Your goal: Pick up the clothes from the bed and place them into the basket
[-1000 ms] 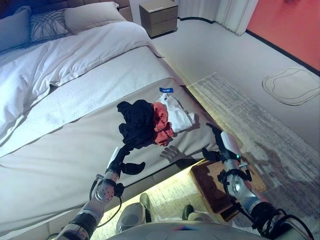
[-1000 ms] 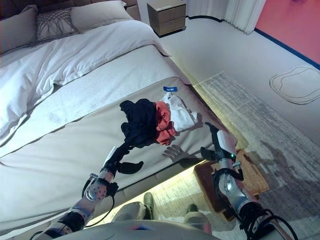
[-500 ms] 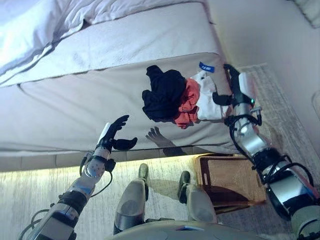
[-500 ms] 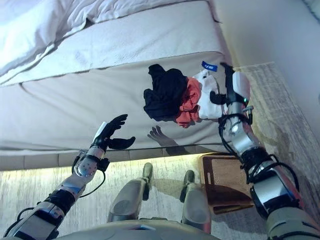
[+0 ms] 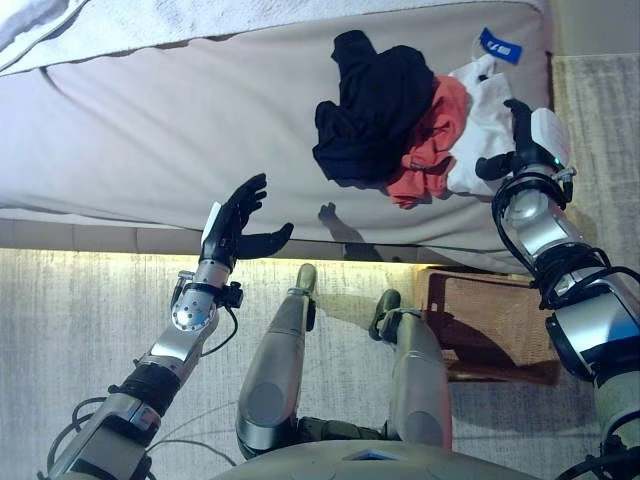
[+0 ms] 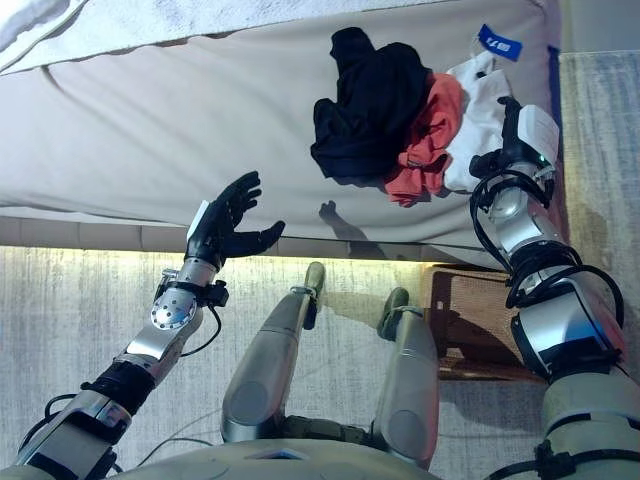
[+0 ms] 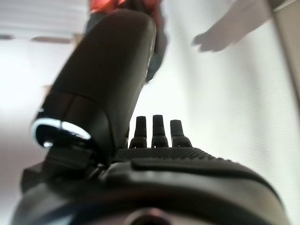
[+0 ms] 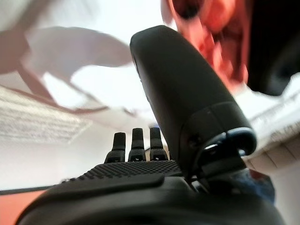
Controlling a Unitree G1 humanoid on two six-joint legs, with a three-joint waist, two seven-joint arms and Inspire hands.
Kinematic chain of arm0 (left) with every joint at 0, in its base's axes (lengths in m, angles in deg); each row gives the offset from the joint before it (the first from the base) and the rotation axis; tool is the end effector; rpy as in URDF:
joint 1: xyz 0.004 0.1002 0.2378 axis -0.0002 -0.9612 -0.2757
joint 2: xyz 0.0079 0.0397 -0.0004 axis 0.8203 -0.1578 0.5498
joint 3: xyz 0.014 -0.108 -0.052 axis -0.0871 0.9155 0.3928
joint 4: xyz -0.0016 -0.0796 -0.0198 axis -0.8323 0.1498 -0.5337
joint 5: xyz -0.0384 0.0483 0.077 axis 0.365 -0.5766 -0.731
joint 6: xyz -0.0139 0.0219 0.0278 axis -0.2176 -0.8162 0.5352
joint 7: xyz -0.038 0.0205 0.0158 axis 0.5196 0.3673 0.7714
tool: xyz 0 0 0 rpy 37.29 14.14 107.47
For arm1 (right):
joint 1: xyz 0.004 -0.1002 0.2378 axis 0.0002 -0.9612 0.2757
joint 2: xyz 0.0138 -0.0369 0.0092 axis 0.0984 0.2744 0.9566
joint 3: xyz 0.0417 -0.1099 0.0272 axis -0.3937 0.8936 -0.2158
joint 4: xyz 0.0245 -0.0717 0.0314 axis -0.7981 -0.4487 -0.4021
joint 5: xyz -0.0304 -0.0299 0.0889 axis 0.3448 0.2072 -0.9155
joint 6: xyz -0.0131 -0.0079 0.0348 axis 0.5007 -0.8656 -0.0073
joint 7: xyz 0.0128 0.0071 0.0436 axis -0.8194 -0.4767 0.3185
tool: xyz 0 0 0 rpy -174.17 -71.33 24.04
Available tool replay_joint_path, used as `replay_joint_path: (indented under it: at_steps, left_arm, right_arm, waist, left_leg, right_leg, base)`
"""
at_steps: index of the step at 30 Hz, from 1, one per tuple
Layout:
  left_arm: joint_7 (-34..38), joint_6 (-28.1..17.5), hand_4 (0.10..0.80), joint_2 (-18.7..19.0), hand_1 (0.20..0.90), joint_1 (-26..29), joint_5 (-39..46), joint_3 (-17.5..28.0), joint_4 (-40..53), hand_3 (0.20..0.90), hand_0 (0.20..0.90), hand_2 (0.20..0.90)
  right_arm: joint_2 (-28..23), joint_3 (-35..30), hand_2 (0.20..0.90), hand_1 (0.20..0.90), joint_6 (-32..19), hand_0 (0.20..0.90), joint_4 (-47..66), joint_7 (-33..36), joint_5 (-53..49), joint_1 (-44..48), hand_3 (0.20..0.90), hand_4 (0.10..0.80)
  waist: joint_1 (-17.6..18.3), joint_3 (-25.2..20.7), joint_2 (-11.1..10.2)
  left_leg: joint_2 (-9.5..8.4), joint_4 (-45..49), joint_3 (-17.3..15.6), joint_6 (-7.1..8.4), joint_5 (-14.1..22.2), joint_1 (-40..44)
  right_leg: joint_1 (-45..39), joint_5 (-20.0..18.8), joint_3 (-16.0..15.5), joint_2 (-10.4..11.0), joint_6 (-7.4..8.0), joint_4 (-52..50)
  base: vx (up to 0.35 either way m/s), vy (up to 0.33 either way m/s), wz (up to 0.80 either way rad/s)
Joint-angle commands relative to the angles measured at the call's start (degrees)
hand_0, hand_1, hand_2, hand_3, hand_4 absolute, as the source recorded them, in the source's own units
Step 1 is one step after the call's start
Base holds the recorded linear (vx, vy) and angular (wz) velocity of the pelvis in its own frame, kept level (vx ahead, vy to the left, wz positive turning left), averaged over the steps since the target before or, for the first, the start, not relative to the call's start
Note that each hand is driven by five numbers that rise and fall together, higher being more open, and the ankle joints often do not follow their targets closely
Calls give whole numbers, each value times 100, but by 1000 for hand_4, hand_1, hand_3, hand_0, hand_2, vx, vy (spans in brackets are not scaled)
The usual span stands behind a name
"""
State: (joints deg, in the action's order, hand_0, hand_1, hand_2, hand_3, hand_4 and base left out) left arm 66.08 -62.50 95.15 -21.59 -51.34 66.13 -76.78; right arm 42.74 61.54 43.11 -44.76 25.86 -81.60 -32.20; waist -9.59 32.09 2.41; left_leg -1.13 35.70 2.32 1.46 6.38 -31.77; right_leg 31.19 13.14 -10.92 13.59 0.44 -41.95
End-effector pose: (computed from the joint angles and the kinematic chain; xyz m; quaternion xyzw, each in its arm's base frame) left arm 0.2374 0.2043 0.0362 0.0468 -0.1126 -0.0429 0.9916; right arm 0.3439 -0.2883 0.1372 -0.4951 0.0019 -0.2366 0.8360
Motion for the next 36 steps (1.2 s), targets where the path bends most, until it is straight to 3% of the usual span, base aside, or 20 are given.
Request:
replay_joint_path:
  at_steps: [1, 9, 15, 16, 17, 18, 19, 29, 36]
  left_arm:
    - [155, -805, 800, 46, 900, -161, 421, 294, 943, 900, 900, 900]
    - [561, -722, 800, -15, 900, -25, 368, 279, 1411, 900, 900, 900]
    - [863, -708, 800, -16, 900, -14, 329, 226, 1487, 900, 900, 900]
    - [843, -739, 800, 1, 900, -60, 345, 259, 1514, 900, 900, 900]
    - [815, -755, 800, 15, 900, -102, 344, 286, 1547, 900, 900, 900]
    - [785, -766, 800, 33, 900, -156, 335, 315, 1603, 900, 900, 900]
    - [741, -787, 800, 61, 900, -198, 363, 350, 1631, 900, 900, 900]
    - [415, -867, 800, 209, 900, -464, 545, 487, 1842, 900, 900, 900]
    - [219, -978, 800, 227, 900, -524, 657, 539, 1869, 900, 900, 900]
  right_arm:
    - [-729, 218, 900, 900, -61, 900, -90, 47, -88, 796, 900, 800]
    - [-771, 463, 900, 900, -93, 900, -435, -417, -149, 1284, 900, 800]
    - [-784, 814, 900, 900, 192, 900, -716, -743, -81, 1811, 900, 800]
    - [-820, 915, 825, 825, 289, 825, -797, -858, -62, 1943, 812, 712]
    - [-841, 951, 596, 596, 315, 596, -832, -887, -74, 1997, 546, 446]
    - [-876, 1014, 427, 427, 385, 427, -857, -897, -69, 2072, 348, 248]
    - [-927, 1052, 300, 300, 411, 300, -863, -920, -78, 2122, 200, 100]
    - [-1133, 1053, 300, 300, 427, 300, -899, -821, -120, 2190, 200, 100]
    - [-1324, 711, 300, 300, 373, 300, -738, -499, -60, 1752, 200, 100]
  waist:
    - [5, -272, 140]
    - [17, -230, 289]
    - [-51, -230, 377]
    - [-81, -230, 393]
    - [-95, -230, 397]
    - [-118, -230, 402]
    - [-138, -230, 404]
    - [-188, -230, 326]
    - [-133, -258, 78]
  left_leg:
    - [19, 629, -204, -220, 841, -162]
    - [-57, 1285, -203, -296, 990, -870]
    - [-64, 1700, -148, -342, 1034, -1357]
    - [-54, 1766, -146, -358, 1032, -1455]
    - [-50, 1778, -144, -365, 1029, -1483]
    - [-51, 1804, -140, -366, 1021, -1524]
    - [-68, 1838, -124, -371, 1021, -1560]
    - [-28, 1994, -92, -341, 969, -1484]
    - [82, 1234, -160, -234, 685, -337]
  right_leg:
    - [38, 94, -171, -93, -58, -177]
    - [767, 206, -43, -142, -165, -737]
    - [1256, 289, -1, -187, -236, -1123]
    - [1354, 307, -17, -188, -258, -1195]
    - [1384, 309, -26, -191, -264, -1216]
    - [1430, 318, -30, -198, -275, -1263]
    - [1457, 333, -37, -201, -281, -1305]
    - [1285, 364, -131, -236, -326, -1380]
    - [25, 255, -292, -287, -279, -533]
  base:
    - [-50, -4, -7]
    - [-57, 17, -2]
    - [-57, -1, 1]
    - [-69, -34, 2]
    - [-68, -37, 6]
    - [-47, -27, 9]
    - [-40, -23, 10]
    - [-10, -14, 4]
    - [40, 4, -6]
